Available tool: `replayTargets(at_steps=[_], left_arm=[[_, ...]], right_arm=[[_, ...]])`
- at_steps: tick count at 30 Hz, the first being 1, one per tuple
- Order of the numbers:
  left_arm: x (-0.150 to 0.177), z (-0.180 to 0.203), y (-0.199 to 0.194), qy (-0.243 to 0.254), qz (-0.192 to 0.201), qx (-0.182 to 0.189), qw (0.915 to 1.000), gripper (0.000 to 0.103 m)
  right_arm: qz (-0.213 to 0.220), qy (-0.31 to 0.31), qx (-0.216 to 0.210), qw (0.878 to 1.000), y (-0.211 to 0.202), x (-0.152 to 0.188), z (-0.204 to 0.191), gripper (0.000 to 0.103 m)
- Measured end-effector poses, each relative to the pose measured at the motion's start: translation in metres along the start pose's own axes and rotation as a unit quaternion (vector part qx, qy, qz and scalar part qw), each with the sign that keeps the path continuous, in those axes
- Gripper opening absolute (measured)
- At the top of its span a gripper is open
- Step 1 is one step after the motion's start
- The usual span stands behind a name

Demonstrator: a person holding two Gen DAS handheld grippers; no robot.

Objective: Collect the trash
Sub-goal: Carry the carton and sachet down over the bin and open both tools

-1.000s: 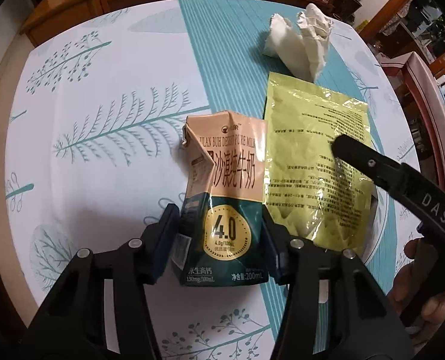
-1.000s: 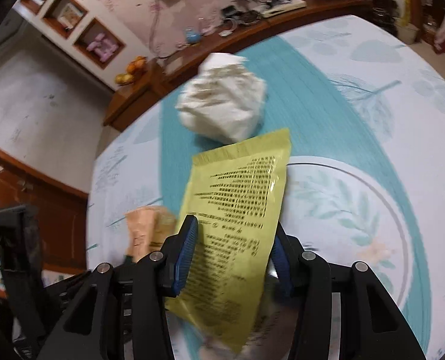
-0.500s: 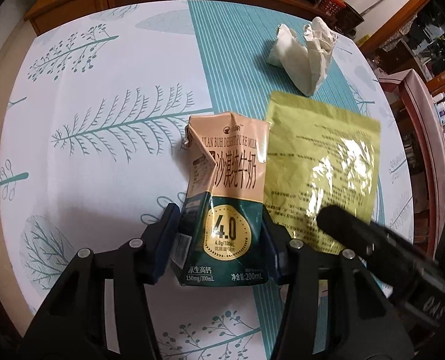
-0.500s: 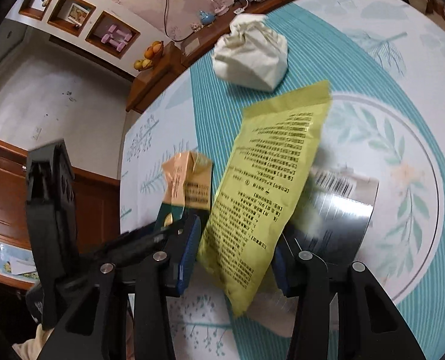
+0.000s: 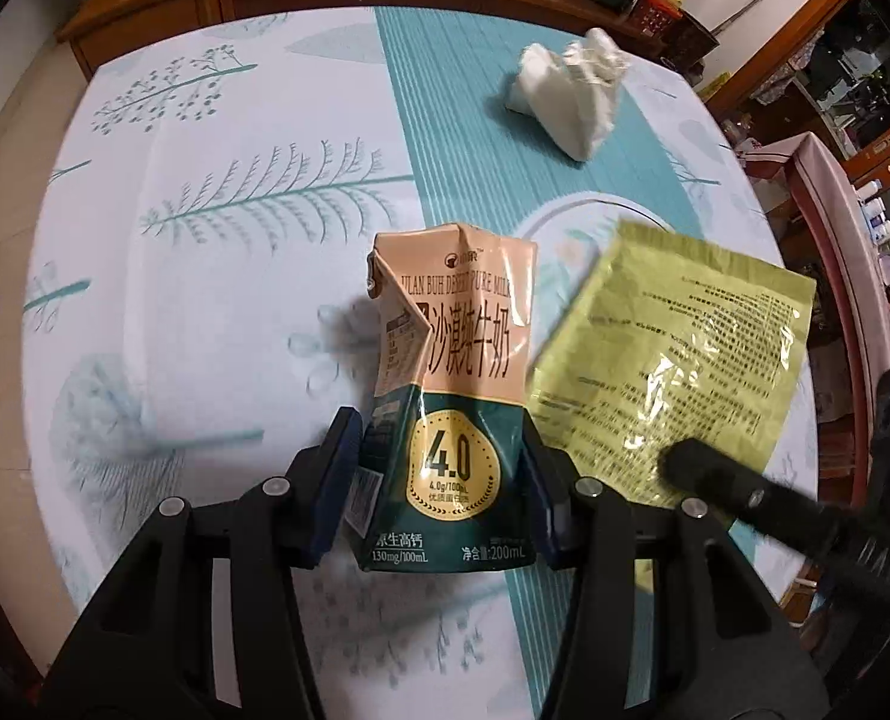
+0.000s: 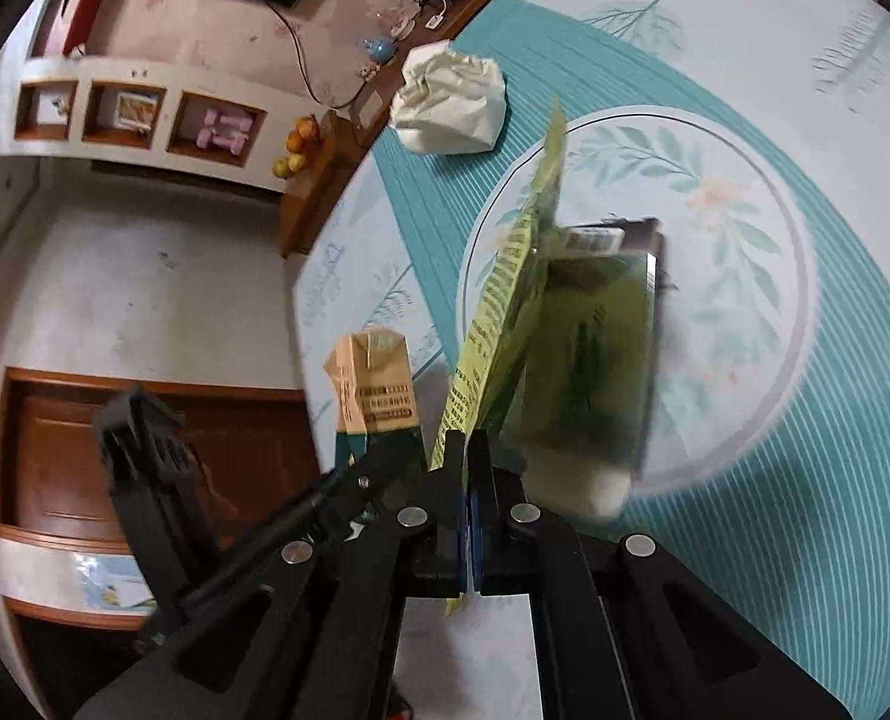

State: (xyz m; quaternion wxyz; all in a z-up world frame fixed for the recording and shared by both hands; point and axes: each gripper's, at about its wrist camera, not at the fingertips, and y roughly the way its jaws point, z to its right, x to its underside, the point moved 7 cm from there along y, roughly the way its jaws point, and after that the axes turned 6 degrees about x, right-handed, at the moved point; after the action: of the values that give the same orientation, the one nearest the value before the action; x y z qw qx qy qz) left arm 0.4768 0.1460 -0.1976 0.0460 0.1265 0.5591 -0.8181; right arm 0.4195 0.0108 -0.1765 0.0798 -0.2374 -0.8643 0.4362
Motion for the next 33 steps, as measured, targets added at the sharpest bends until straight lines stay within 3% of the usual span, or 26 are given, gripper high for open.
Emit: replayTargets(at_steps=[4, 9, 17, 26, 33], left_arm=[[0.026, 0.020, -0.031, 0.014, 0.009, 0.008, 0.9998, 0.046], [0.080, 0.050, -0.082, 0.024, 0.029, 0.020, 0.9991, 0.046], [0.212, 0.119, -0.139, 0.018, 0.054, 0.024, 0.9981, 0.046], [0.352, 0.190, -0.144, 0.035, 0.045, 0.015, 0.9983, 0.046], [0.420, 0.213, -0.136, 0.059, 0.019, -0.008, 0.9980, 0.046]], right_arm=[[-0.003, -0.009, -0.011, 1.000, -0.051, 0.025, 0.007, 0.001], [-0.015, -0.046, -0.013, 0.999, -0.123, 0.082, 0.030, 0.001], [-0.064, -0.110, 0.002, 0.992, -0.221, 0.207, 0.100, 0.001], [-0.111, -0.116, 0.006, 0.987, -0.279, 0.312, 0.185, 0.001], [-0.143, -0.081, 0.007, 0.986, -0.287, 0.368, 0.236, 0.001]])
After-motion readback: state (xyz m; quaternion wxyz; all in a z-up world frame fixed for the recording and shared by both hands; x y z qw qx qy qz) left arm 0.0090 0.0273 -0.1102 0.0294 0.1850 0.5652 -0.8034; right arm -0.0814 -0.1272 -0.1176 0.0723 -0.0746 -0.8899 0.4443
